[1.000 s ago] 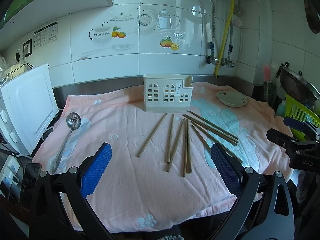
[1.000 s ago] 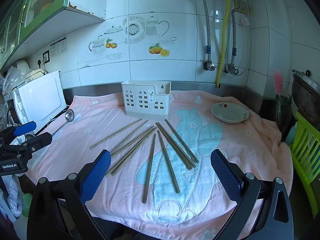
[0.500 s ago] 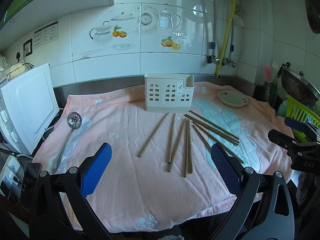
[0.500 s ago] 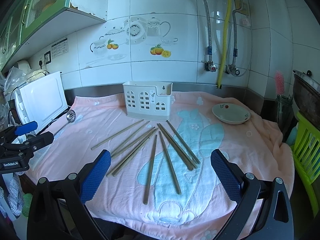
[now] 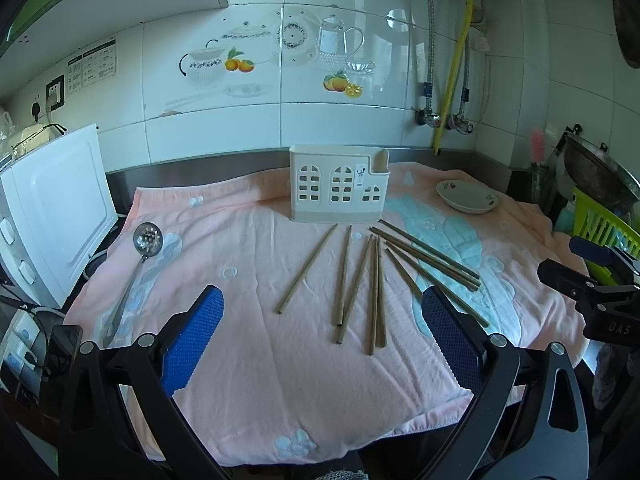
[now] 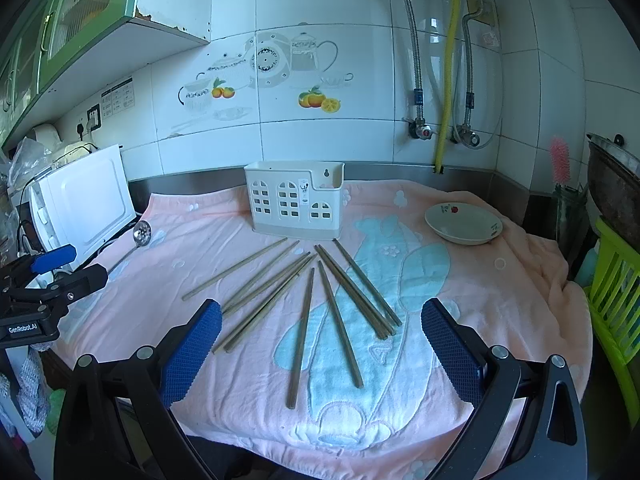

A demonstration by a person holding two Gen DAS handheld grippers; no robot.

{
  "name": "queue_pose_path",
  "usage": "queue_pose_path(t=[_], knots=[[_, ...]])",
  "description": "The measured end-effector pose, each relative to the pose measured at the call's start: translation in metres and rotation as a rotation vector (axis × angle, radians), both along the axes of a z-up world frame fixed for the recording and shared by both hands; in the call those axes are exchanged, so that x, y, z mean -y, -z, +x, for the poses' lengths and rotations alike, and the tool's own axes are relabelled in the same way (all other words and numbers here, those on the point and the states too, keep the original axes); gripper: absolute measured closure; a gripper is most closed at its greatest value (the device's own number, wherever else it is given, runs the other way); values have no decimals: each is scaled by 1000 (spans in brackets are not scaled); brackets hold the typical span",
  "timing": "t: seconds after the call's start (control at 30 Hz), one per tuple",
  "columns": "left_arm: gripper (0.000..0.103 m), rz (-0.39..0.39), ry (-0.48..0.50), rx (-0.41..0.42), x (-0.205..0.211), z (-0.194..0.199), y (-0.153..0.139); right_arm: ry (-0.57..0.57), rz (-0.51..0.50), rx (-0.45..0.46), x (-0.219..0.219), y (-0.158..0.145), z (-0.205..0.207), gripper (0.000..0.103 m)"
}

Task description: Organize utensils

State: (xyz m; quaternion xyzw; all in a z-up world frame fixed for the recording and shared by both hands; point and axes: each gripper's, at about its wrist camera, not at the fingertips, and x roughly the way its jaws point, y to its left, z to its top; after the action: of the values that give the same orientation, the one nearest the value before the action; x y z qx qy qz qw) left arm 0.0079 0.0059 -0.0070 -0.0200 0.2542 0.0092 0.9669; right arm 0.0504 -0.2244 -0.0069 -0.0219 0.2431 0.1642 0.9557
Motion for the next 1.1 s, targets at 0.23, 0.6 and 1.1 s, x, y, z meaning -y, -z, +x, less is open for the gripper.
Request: queue_pose_path(t=[0.23, 0.6, 1.1], knots=[[5, -18, -4, -6, -3, 2, 2, -8, 7, -3, -1, 2, 0, 6], [5, -27, -15, -8, -8, 4, 5, -16, 8, -2, 3, 7, 0, 6], [11, -53, -5, -21, -15, 13, 18, -34, 4, -23, 19, 24, 12, 8]])
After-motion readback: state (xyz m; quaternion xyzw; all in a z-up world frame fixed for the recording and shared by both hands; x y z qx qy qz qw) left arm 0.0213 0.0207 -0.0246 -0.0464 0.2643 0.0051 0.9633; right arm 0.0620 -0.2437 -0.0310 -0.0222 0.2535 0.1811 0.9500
